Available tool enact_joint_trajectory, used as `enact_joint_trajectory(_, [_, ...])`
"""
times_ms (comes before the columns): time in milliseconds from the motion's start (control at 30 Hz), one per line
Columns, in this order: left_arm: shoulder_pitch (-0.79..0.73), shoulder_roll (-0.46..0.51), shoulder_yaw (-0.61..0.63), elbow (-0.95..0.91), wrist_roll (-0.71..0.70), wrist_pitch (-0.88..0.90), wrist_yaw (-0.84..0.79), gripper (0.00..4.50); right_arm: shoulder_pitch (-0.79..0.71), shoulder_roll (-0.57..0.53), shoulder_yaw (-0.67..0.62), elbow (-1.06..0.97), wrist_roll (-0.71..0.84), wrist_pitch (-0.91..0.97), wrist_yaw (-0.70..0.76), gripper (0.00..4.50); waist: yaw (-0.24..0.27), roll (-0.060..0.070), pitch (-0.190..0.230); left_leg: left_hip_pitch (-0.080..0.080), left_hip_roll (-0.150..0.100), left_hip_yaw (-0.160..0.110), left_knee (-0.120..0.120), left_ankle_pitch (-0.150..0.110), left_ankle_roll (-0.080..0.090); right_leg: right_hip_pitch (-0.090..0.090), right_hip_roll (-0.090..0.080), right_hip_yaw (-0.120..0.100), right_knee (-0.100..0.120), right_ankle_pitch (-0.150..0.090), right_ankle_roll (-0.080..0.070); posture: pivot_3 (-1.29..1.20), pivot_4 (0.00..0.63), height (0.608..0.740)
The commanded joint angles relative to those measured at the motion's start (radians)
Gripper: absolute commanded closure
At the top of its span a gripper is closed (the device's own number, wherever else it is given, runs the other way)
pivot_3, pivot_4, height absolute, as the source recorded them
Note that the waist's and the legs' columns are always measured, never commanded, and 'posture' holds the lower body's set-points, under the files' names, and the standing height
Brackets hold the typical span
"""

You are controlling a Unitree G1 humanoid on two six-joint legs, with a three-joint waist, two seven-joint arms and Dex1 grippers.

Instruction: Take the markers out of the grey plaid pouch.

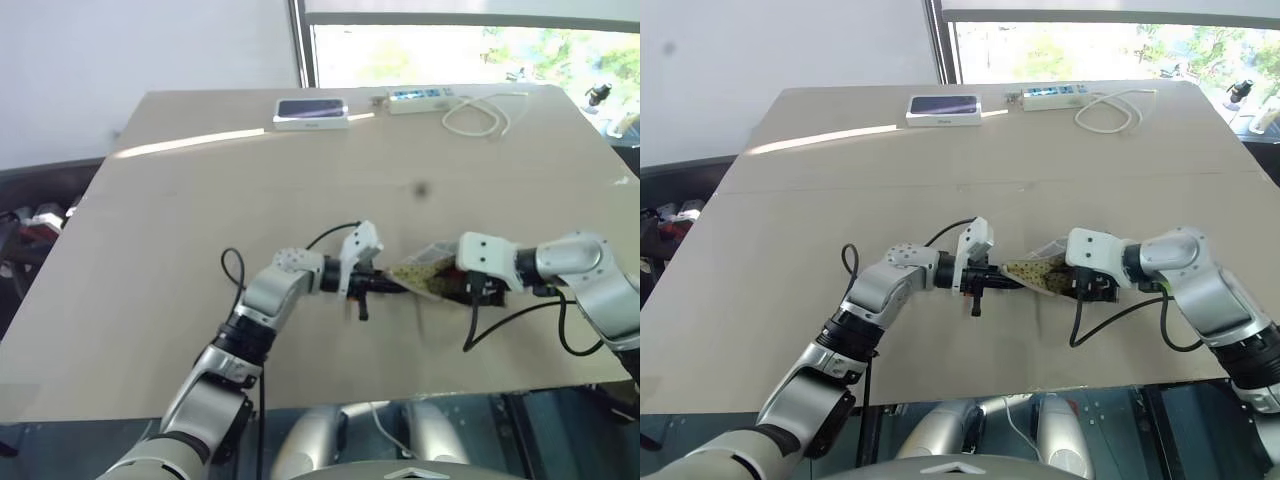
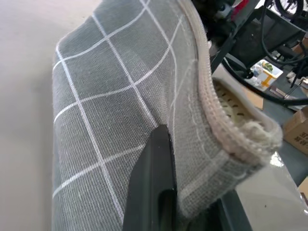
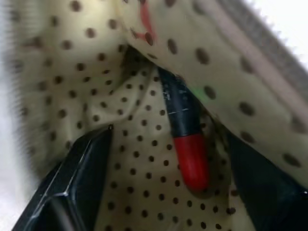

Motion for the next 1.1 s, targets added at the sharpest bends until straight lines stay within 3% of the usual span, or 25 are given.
enact_joint_trajectory(33, [-0.022, -0.016, 0.015, -0.025, -0.037, 0.024, -0.022, 4.50, -0.052, 0.017, 0.038, 0.067, -0.042, 0.000, -0.008, 0.83, 0.000, 0.000, 0.000, 0.000, 0.000, 0.000, 0.000, 0.000, 0.000, 0.000, 0.000, 0.000, 0.000, 0.000, 0.000, 0.00, 0.150, 0.740])
enact_joint_trajectory(433, [-0.041, -0.037, 0.013, -0.013, -0.031, 0.033, -0.024, 4.50, -0.141, 0.054, 0.177, 0.235, -0.120, -0.044, 0.095, 0.83, -0.001, 0.000, 0.000, 0.001, 0.000, 0.000, 0.001, 0.000, 0.000, 0.001, 0.000, 0.000, 0.001, 0.000, 0.000, 0.00, 0.150, 0.740])
enact_joint_trajectory(533, [-0.044, -0.041, 0.016, -0.006, -0.030, 0.031, -0.020, 4.50, -0.149, 0.058, 0.184, 0.249, -0.122, -0.058, 0.119, 2.00, -0.001, -0.001, -0.001, 0.001, 0.000, 0.000, 0.001, 0.000, 0.000, 0.001, 0.000, 0.000, 0.001, 0.000, 0.000, 0.00, 0.150, 0.740])
enact_joint_trajectory(667, [-0.043, -0.043, 0.021, -0.004, -0.032, 0.033, -0.014, 4.50, -0.141, 0.045, 0.188, 0.239, -0.128, -0.072, 0.148, 3.90, -0.002, -0.001, -0.001, 0.002, 0.000, 0.001, 0.001, 0.000, 0.000, 0.002, 0.000, 0.001, 0.001, 0.000, 0.000, 0.00, 0.150, 0.740])
enact_joint_trajectory(900, [-0.038, -0.041, 0.020, 0.001, -0.024, 0.023, -0.010, 4.50, -0.115, 0.012, 0.169, 0.189, -0.132, -0.072, 0.171, 3.92, 0.003, -0.001, -0.001, 0.002, 0.000, 0.000, 0.001, 0.000, 0.000, 0.002, 0.000, 0.000, 0.001, 0.000, 0.000, 0.00, 0.150, 0.740])
enact_joint_trajectory(1100, [-0.067, -0.075, 0.050, 0.017, -0.006, -0.024, 0.063, 4.50, -0.120, -0.005, 0.120, 0.024, -0.127, -0.008, 0.142, 3.92, 0.004, -0.001, -0.001, -0.001, 0.000, -0.001, 0.001, 0.000, 0.000, 0.000, -0.001, -0.001, 0.000, 0.000, 0.000, 0.00, 0.150, 0.740])
